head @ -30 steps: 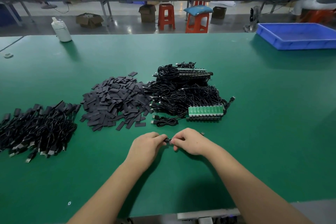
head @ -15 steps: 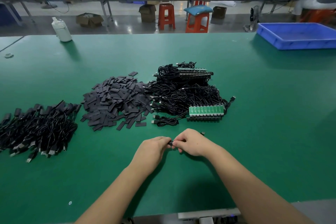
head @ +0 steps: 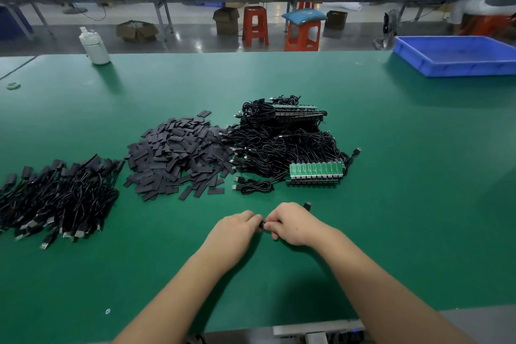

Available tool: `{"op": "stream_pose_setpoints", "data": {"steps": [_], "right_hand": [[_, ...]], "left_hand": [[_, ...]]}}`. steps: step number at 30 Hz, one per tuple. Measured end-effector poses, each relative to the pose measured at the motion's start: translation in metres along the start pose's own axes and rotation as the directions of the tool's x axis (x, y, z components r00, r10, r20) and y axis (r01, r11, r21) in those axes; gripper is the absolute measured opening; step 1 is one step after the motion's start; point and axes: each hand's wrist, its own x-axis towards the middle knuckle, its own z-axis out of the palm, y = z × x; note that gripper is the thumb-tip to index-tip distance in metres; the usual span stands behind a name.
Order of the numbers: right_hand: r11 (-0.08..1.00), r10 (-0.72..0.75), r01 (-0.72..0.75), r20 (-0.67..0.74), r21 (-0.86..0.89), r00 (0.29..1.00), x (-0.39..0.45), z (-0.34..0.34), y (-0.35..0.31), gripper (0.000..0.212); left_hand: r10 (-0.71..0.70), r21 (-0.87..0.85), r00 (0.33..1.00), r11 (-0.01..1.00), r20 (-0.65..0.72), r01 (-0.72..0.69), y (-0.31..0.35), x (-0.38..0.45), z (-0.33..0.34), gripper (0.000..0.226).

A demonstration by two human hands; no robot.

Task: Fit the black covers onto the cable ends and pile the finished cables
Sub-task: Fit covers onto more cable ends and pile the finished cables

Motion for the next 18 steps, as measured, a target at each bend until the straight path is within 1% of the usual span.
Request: {"op": "stream_pose_setpoints", "data": {"steps": [2,3,5,6,7,8,9,10,11,13,14,16,18], "right_hand": [[1.000,0.004,-0.004,0.006,0.028,1.000,-0.001,0.000,-0.001,0.040],[0.999,0.010,-0.010,0.003,0.047,1.000,-0.001,0.000,-0.001,0.040],[0.997,0.019,-0.018,-0.010,0.081,1.000,-0.002,-0.001,-0.003,0.039],[0.995,0.017,-0.014,-0.027,0.099,0.999,-0.002,-0.002,-0.003,0.038],[0.991,0.016,-0.009,-0.052,0.130,0.999,-0.001,-0.003,-0.003,0.035],[0.983,0.016,-0.001,-0.084,0.181,0.996,0.000,-0.005,-0.003,0.032],[0.966,0.016,0.015,-0.120,0.260,0.993,0.000,-0.006,-0.003,0.028],[0.928,0.018,0.042,-0.156,0.371,0.988,0.001,-0.006,-0.004,0.025],[0.857,0.024,0.075,-0.186,0.509,0.982,0.001,-0.007,-0.006,0.022],[0.648,0.043,0.135,-0.213,0.750,0.976,0.001,-0.008,-0.013,0.020],[0.557,0.047,0.152,-0.213,0.816,0.976,0.001,-0.009,-0.018,0.020],[0.453,0.054,0.172,-0.219,0.875,0.974,0.002,-0.012,-0.028,0.020],[0.397,0.081,0.191,-0.242,0.898,0.967,0.002,-0.014,-0.035,0.021]], "left_hand": [[0.014,-0.012,1.000,1.000,-0.025,-0.014,-0.002,0.001,0.000,0.028],[0.022,-0.049,0.998,0.998,-0.058,-0.025,-0.003,0.001,0.000,0.029],[-0.005,-0.185,0.991,0.982,-0.137,-0.021,-0.004,0.001,-0.002,0.034],[-0.074,-0.310,0.982,0.950,-0.173,0.017,-0.004,0.000,-0.004,0.039],[-0.183,-0.472,0.966,0.878,-0.183,0.077,-0.004,0.000,-0.007,0.045],[-0.305,-0.635,0.939,0.759,-0.156,0.141,-0.004,-0.001,-0.010,0.050],[-0.404,-0.771,0.910,0.607,-0.090,0.193,-0.004,-0.001,-0.014,0.050],[-0.449,-0.852,0.893,0.473,-0.016,0.223,-0.004,0.000,-0.016,0.046],[-0.445,-0.885,0.895,0.403,0.031,0.232,-0.003,0.000,-0.017,0.041],[-0.376,-0.902,0.925,0.377,0.059,0.211,0.002,0.000,-0.018,0.032],[-0.347,-0.912,0.936,0.360,0.065,0.197,0.006,-0.001,-0.019,0.030],[-0.322,-0.937,0.944,0.302,0.072,0.175,0.014,0.000,-0.020,0.026],[-0.324,-0.950,0.944,0.274,0.058,0.152,0.019,0.001,-0.021,0.020]]}}
